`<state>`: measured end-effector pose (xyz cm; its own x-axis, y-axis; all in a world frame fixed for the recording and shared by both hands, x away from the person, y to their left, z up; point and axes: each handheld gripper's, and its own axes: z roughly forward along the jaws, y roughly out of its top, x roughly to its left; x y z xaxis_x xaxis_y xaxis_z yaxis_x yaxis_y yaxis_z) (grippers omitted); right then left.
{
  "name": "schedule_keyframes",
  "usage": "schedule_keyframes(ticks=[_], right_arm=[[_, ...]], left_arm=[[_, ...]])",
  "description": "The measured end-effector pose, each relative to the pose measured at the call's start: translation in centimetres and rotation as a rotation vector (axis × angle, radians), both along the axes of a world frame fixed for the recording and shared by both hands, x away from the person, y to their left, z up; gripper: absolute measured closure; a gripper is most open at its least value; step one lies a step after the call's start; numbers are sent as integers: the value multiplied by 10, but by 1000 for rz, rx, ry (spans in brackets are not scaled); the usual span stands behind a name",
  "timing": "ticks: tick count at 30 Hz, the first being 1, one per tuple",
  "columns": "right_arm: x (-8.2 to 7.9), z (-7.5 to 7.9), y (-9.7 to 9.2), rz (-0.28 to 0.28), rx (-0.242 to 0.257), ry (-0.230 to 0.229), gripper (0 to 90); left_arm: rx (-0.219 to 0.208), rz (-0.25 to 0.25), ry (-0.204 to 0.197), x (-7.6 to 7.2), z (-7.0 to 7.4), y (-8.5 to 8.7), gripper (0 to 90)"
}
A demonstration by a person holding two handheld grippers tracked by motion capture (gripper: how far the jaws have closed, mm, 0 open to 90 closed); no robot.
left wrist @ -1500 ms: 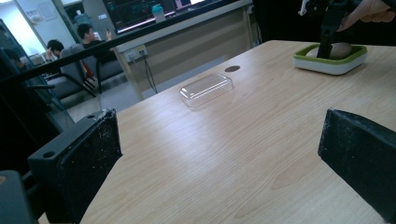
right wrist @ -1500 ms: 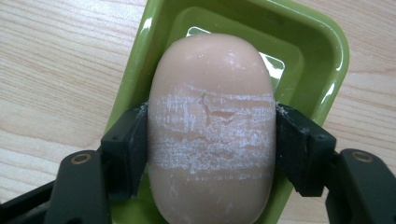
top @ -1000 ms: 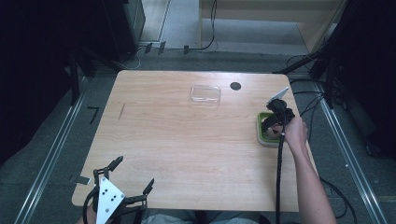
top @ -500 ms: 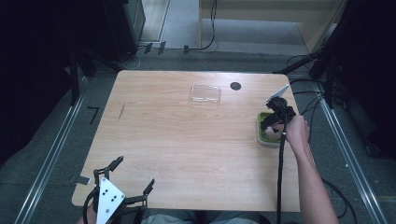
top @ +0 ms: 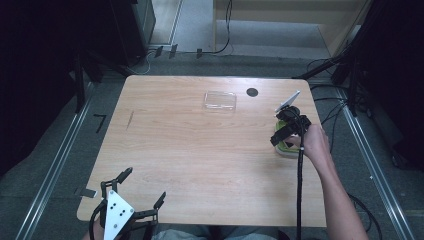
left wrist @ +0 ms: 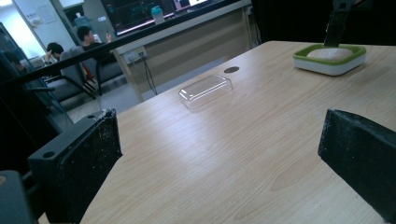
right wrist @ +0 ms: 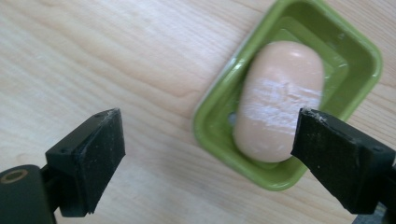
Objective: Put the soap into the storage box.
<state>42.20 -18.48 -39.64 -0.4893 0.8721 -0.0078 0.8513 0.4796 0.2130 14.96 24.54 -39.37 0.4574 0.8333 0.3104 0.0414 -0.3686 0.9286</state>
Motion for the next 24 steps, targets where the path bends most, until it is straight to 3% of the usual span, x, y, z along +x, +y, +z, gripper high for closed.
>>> schedule_keyframes(ticks=[11,24], right_arm=[[-35,5,31,143,-22,0,76],[-83,-12,64,288,-57,26,64]], left_arm=[[2,1,3,0,0,0,0],[2,2,5,1,0,-1,0]])
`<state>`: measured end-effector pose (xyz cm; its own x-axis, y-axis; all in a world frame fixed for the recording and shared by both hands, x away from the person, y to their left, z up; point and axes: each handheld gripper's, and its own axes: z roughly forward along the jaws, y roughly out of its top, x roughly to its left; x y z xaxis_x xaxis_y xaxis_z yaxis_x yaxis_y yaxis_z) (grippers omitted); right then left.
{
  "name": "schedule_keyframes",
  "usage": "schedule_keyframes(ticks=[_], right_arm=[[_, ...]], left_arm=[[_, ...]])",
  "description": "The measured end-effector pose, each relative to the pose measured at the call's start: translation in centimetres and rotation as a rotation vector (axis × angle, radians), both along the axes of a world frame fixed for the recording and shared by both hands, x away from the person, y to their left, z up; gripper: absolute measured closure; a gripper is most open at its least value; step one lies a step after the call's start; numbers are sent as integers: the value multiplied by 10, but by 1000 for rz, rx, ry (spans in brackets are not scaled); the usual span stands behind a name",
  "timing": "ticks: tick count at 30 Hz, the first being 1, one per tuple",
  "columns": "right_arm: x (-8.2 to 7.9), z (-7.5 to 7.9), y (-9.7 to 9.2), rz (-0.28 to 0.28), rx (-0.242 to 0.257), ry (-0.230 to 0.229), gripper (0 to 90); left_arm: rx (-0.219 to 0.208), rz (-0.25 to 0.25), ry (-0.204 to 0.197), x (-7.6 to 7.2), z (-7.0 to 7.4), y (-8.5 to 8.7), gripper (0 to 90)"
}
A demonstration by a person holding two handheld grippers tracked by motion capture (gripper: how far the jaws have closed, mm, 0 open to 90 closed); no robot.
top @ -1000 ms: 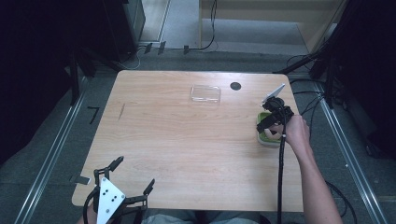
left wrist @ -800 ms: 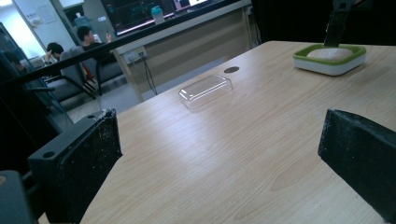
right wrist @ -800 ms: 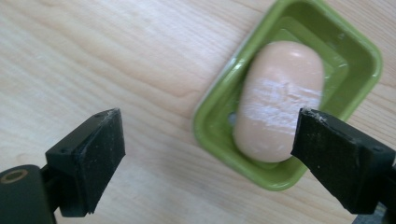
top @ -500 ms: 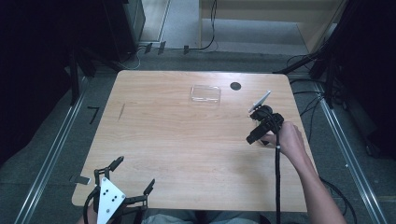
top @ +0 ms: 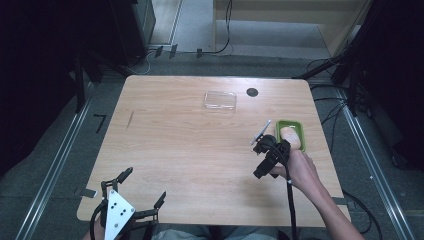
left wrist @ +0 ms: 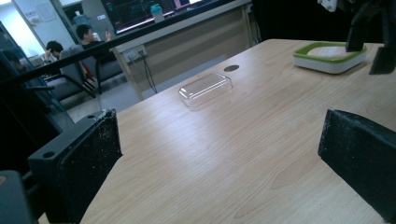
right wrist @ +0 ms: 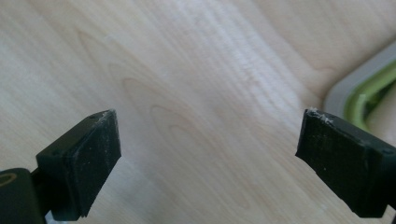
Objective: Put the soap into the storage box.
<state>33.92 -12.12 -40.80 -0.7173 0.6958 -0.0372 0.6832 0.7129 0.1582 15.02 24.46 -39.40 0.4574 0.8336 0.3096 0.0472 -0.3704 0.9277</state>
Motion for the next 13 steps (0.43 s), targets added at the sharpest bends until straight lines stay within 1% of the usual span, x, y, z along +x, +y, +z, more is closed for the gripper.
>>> schedule_keyframes(ticks=[4,6,8,10,11,13], right_arm=[[-14,-13,7,28,-7,27,64],[-20,-19,10,46,-22,43,64],[-25,-23,12,51,-18,50,64],[-29,-28,14,67,-12,55,64],[-32,-31,15,62,-10,60,64],[-35,-36,17,83,-11,64,67]], left_arm=[[1,-1,0,0,0,0,0],[3,-2,0,0,0,0,0],[3,-3,-1,0,0,0,0],[2,-2,0,1,0,-1,0],[2,-1,0,1,0,-1,0],[3,-2,0,1,0,-1,0]])
